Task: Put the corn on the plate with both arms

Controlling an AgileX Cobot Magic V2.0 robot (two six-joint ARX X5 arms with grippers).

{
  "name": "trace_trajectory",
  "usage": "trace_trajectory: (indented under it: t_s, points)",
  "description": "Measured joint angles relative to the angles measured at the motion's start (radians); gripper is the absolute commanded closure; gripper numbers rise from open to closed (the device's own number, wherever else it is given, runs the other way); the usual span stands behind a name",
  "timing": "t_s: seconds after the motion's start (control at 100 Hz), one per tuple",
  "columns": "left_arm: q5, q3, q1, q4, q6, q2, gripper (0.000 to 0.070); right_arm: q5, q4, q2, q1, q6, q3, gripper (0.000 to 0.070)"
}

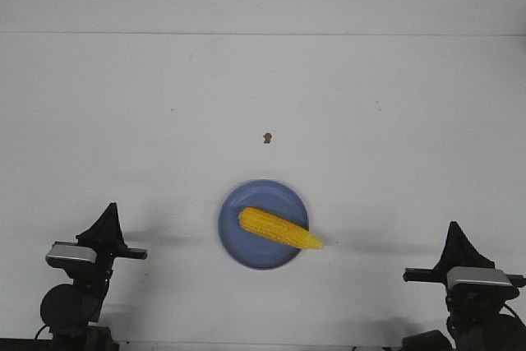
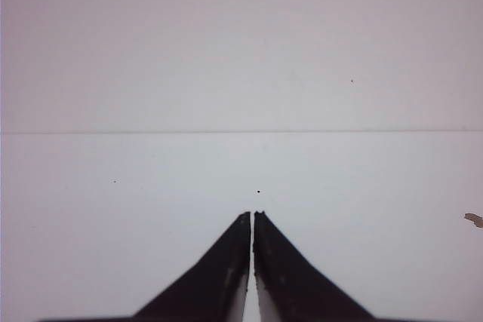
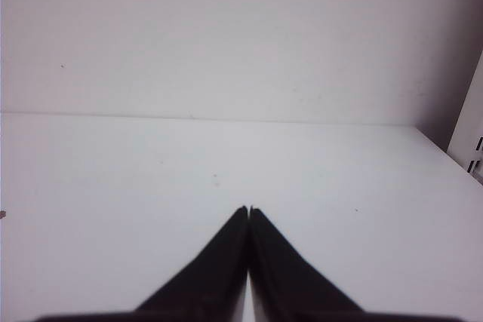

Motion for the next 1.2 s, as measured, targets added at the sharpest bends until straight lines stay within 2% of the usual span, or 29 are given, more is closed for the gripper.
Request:
trace_trajectory:
  t_s: [0.51,0.6,0.72,0.95,1.2]
  points:
    - [0.000,0.000,0.000,0.000,0.000,0.000,0.0687,0.001,0.012,0.000,-0.002,-0.006,-0.004,0.0700]
    - [0.000,0.000,0.000,0.000,0.000,0.000,0.0687,-0.015,0.074,-0.003,-0.026,-0.015,-0.029,0.0700]
    - [0.000,0.000,0.000,0.000,0.000,0.000,0.0687,-0.115,0.172,-0.050,-0.077,-0.029,-0.103,0.0700]
    - [0.000,0.000,0.000,0.000,0.000,0.000,0.0687,-0.239,0.354,-0.058,-0.149,-0.035,-0.271,0.0700]
    - [0.000,0.000,0.000,0.000,0.000,0.000,0.0687,-0.267,0.550,-0.058,-0.225,-0.019,-0.453,0.0700]
